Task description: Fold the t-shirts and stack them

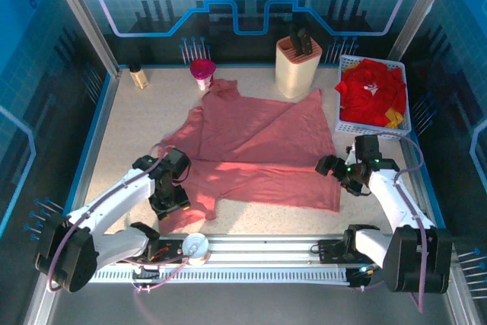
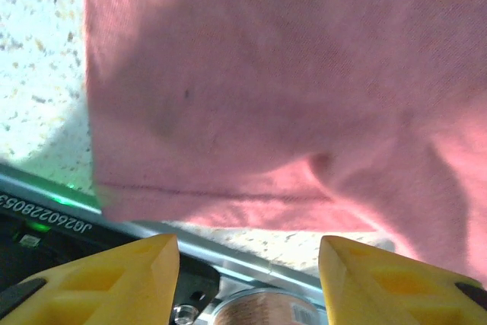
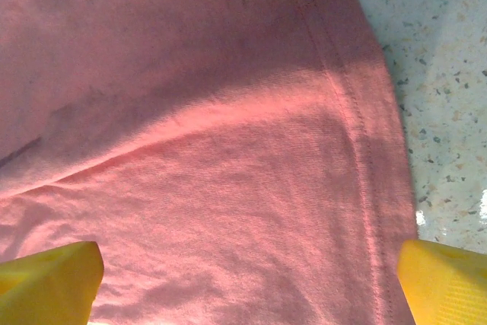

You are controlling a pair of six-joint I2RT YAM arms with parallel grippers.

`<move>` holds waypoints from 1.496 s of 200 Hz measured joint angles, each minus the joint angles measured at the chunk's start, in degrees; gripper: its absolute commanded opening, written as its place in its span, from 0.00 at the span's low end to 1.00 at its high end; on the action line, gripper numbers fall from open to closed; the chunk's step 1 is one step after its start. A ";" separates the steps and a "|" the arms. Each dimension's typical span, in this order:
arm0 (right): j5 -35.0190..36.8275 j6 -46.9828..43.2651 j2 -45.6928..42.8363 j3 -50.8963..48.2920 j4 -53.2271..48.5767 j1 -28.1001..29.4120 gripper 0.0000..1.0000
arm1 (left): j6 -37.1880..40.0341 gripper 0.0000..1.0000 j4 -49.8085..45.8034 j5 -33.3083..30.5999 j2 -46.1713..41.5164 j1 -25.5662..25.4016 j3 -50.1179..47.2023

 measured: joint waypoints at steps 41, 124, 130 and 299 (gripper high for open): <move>-1.42 0.04 0.87 0.00 1.25 0.00 1.00 | -10.84 0.51 -1.20 -1.42 -8.57 -4.28 -6.95; -2.80 -0.26 2.75 -0.02 2.75 -0.04 1.00 | -15.74 0.56 -0.94 -4.13 -0.20 -4.57 -6.97; -2.93 -0.31 2.75 -0.04 2.86 -0.04 1.00 | -15.72 0.56 -0.90 -4.17 0.57 -4.57 -6.84; -2.91 0.15 3.02 -0.24 0.59 -2.97 0.86 | -15.65 0.11 7.85 -2.62 13.57 -6.60 -4.15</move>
